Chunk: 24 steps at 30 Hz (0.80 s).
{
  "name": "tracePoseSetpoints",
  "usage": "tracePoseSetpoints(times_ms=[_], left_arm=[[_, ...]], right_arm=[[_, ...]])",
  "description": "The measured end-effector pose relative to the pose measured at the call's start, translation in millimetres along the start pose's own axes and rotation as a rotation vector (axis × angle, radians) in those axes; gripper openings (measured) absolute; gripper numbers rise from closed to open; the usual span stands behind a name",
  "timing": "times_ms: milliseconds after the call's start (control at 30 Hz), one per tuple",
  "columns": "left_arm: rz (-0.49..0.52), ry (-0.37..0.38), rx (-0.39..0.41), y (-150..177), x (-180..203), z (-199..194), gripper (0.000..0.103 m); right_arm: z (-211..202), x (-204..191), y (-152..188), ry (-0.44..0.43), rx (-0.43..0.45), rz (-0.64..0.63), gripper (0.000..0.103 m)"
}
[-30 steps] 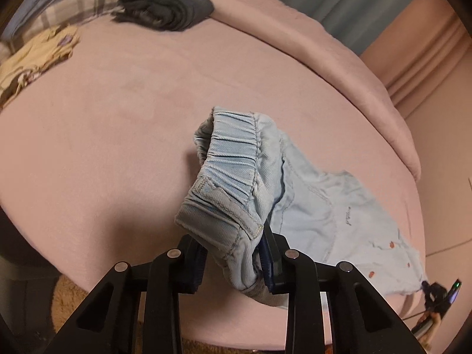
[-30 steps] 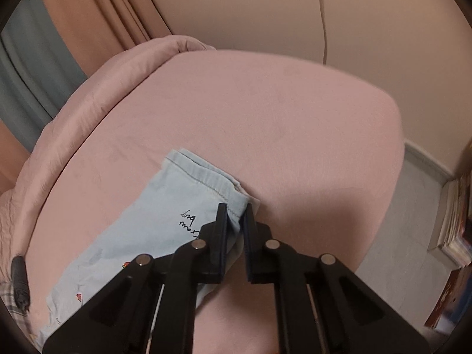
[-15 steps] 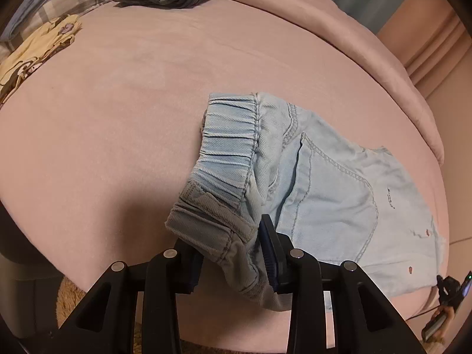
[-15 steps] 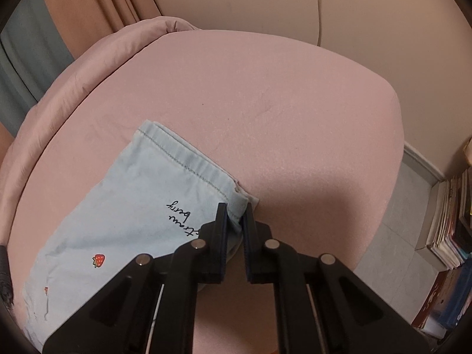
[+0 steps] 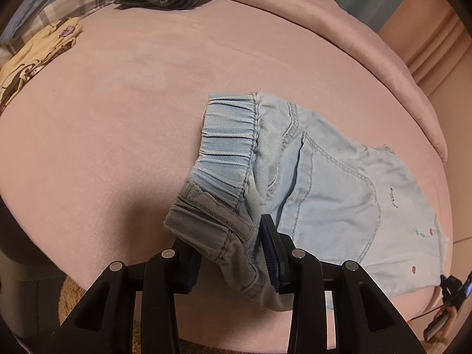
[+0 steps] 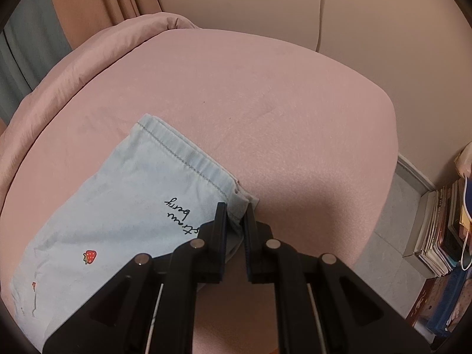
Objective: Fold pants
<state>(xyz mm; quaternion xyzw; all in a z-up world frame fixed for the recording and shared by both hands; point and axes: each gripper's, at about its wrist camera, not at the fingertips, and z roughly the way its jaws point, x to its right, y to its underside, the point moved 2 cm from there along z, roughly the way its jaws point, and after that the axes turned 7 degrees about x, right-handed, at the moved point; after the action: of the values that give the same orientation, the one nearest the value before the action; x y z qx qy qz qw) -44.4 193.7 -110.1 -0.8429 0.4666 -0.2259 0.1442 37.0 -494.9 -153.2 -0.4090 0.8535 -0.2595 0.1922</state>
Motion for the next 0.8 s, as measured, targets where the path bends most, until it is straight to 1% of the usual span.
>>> tracePoseSetpoints(times_ms=[200, 467, 800], left_arm=[[0.008, -0.027, 0.015, 3.0, 8.0, 0.0, 0.037], [-0.004, -0.009, 0.010, 3.0, 6.1, 2.0, 0.037], [-0.001, -0.011, 0.013, 4.1, 5.4, 3.5, 0.038]], right_arm=[[1.3, 0.4, 1.0, -0.003, 0.004, -0.009, 0.010], [0.0, -1.6, 1.8, 0.014, -0.005, -0.005, 0.011], [1.4, -3.1, 2.0, 0.020, -0.015, -0.004, 0.012]])
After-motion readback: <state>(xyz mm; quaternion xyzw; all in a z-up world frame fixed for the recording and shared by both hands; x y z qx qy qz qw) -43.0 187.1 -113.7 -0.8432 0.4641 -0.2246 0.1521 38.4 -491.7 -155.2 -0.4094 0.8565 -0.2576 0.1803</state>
